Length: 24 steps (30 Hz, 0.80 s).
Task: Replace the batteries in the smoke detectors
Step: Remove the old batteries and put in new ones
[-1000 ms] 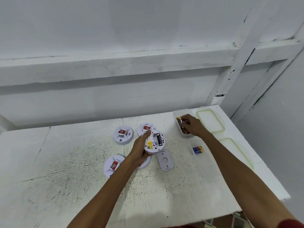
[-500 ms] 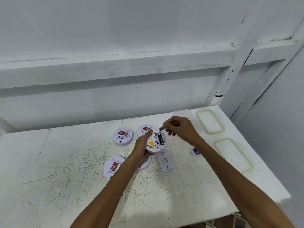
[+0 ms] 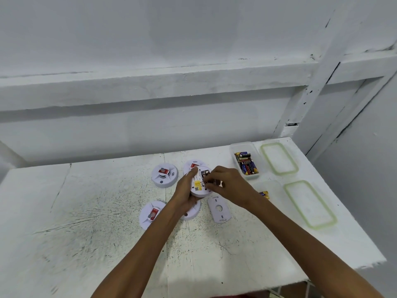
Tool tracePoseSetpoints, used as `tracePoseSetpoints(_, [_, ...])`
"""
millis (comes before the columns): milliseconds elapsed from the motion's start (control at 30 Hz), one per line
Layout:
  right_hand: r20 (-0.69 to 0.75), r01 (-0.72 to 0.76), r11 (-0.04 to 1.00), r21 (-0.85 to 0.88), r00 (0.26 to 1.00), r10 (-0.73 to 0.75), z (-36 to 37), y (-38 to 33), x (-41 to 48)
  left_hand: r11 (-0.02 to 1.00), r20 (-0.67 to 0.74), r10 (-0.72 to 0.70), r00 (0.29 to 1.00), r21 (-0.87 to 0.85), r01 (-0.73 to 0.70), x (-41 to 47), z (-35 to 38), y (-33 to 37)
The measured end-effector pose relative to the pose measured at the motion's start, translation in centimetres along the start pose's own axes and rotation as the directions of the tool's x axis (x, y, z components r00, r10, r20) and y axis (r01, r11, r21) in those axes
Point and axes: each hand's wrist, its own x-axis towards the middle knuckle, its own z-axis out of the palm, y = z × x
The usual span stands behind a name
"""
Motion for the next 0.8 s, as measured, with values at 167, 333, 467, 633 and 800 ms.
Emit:
tracePoseSetpoints(167, [-0.014, -0.186, 0.958, 0.216, 0.981, 0.194, 0.89, 0.54, 0.22, 1.000, 0.015, 0.013, 1.000, -0.001, -0.013, 0.13, -0.44, -0.13])
tracePoseSetpoints(333, [0.146, -0.381, 0.810, 0.446, 0.924, 0.354, 0.49, 0.07, 0.25, 0.990, -0.004, 0.025, 1.000, 0.136, -0.024, 0.38, -0.79, 0.48])
tracePoseSetpoints(467, [0.241, -0.475, 0.634, 0.611, 0.874, 0.422, 0.15, 0.31, 0.57, 0.985, 0.007, 0.052, 0.999, 0.164, -0.053, 0.17, -0.39, 0.55])
tracePoseSetpoints(633, [0.275, -0.514, 0.538, 0.668, 0.842, 0.464, 0.53, 0.31, 0.72, 0.986, -0.009, 0.069, 0.998, 0.154, -0.067, 0.19, -0.39, -0.16])
tracePoseSetpoints(800, [0.229, -0.507, 0.610, 0.609, 0.849, 0.477, 0.80, 0.21, 0.74, 0.988, -0.009, 0.051, 0.999, 0.145, -0.049, 0.07, -0.48, 0.02])
